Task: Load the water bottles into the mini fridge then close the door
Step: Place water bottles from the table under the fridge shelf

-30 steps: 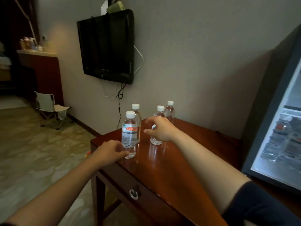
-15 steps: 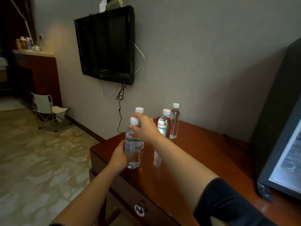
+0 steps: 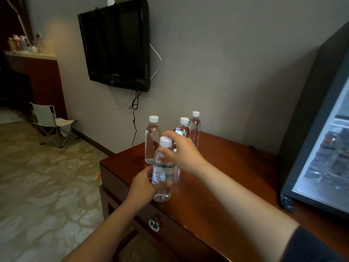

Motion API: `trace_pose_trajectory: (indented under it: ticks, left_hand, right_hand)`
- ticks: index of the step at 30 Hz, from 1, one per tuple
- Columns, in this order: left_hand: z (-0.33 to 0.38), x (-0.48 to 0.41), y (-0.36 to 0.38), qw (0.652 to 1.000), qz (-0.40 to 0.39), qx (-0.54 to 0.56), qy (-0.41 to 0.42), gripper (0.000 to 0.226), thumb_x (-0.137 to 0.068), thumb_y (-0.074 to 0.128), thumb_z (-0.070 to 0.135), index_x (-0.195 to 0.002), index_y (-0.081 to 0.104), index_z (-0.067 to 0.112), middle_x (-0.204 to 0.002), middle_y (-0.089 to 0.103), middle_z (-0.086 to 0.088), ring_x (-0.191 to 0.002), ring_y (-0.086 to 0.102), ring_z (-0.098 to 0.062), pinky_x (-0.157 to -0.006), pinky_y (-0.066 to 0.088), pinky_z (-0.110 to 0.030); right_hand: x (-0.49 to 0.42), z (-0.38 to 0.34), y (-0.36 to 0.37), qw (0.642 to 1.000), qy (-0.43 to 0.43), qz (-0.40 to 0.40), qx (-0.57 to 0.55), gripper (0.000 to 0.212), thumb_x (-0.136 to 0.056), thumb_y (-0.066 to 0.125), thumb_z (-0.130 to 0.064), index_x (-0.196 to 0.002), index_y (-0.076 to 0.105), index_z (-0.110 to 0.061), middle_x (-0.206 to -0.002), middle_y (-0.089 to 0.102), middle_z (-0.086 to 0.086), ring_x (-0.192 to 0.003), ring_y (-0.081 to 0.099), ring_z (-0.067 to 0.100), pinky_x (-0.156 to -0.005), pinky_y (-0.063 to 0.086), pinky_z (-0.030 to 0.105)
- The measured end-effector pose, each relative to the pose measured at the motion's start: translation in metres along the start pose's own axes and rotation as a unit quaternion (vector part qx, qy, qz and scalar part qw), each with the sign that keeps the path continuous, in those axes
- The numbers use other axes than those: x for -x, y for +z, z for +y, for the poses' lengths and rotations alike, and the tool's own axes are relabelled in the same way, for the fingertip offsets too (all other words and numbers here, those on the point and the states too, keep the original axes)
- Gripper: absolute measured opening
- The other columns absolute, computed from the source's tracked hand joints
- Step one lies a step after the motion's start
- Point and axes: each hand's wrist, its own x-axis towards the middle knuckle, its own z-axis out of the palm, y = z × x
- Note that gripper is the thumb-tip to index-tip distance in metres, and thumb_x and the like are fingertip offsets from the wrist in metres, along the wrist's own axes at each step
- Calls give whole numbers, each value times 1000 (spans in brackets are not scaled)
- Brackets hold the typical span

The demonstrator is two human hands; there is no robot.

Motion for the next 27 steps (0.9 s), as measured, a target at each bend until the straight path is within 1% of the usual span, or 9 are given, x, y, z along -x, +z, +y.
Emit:
trace_pose_trajectory:
  ticks: [6, 7, 9, 11, 14, 18, 24, 26, 27]
  left_hand:
    - [26, 20, 43, 996, -76, 4, 52, 56, -52, 77, 53, -102, 67, 32, -94, 74, 10, -88, 70, -6, -85, 56, -43]
    - [32, 21, 52, 994, -86, 3, 64, 55, -52, 77, 53, -101, 67, 32, -95, 74, 10, -88, 70, -7, -86, 55, -44]
    - [47, 22, 74, 991, -104, 6, 85, 55, -52, 77, 52, -102, 67, 30, -95, 74, 10, -90, 70, -7, -87, 55, -43]
    - [64, 23, 98, 988, -122, 20, 93, 57, -51, 77, 49, -102, 67, 27, -95, 74, 8, -89, 70, -7, -87, 55, -42]
    - [89, 26, 138, 980, -170, 43, 98, 52, -54, 80, 43, -101, 66, 27, -97, 74, 6, -90, 71, -10, -89, 55, -42]
    - [115, 31, 194, 970, -210, 56, 112, 32, -68, 82, 26, -95, 65, 31, -97, 74, 5, -92, 70, -10, -90, 54, -42]
    - [156, 39, 272, 950, -267, 86, 138, 45, -67, 80, 38, -107, 64, 28, -102, 72, 6, -97, 67, -10, -92, 53, -42]
    - [169, 41, 296, 945, -280, 95, 143, 43, -71, 79, 36, -109, 62, 26, -102, 71, 7, -98, 66, -10, -91, 53, -35]
    - [175, 43, 308, 942, -288, 97, 143, 41, -73, 78, 33, -110, 60, 25, -102, 69, 9, -96, 65, -8, -86, 53, -25]
  right_hand:
    - [54, 21, -55, 998, 54, 19, -13, 51, -80, 74, -20, -126, 52, -18, -105, 63, -7, -92, 60, 7, -76, 43, 12]
    - [63, 25, -66, 998, 65, 21, -14, 52, -79, 74, -21, -126, 52, -18, -106, 62, -9, -93, 60, 7, -79, 45, 13]
    - [82, 36, -88, 995, 93, 22, -25, 51, -77, 75, -27, -123, 55, -17, -110, 66, -9, -98, 64, 9, -91, 52, 28]
    - [101, 46, -109, 993, 117, 22, -20, 43, -77, 75, -30, -116, 61, -18, -110, 70, -5, -99, 66, 10, -93, 53, 39]
    - [129, 57, -141, 989, 145, 39, -2, 37, -78, 75, -29, -111, 62, -19, -107, 71, -3, -98, 67, 13, -92, 53, 41]
    - [162, 73, -179, 979, 184, 80, 30, 43, -73, 75, -36, -109, 60, -18, -103, 71, 1, -96, 67, 18, -90, 52, 45]
    - [204, 93, -237, 960, 233, 136, 71, 44, -79, 75, -26, -119, 57, -18, -106, 69, 0, -90, 66, 9, -92, 52, 39]
    - [216, 100, -254, 951, 251, 158, 84, 45, -78, 75, -30, -117, 57, -17, -107, 69, 1, -95, 68, 12, -92, 52, 41]
    - [221, 105, -262, 945, 262, 170, 93, 45, -78, 75, -31, -116, 58, -16, -107, 69, 1, -96, 68, 13, -92, 52, 40]
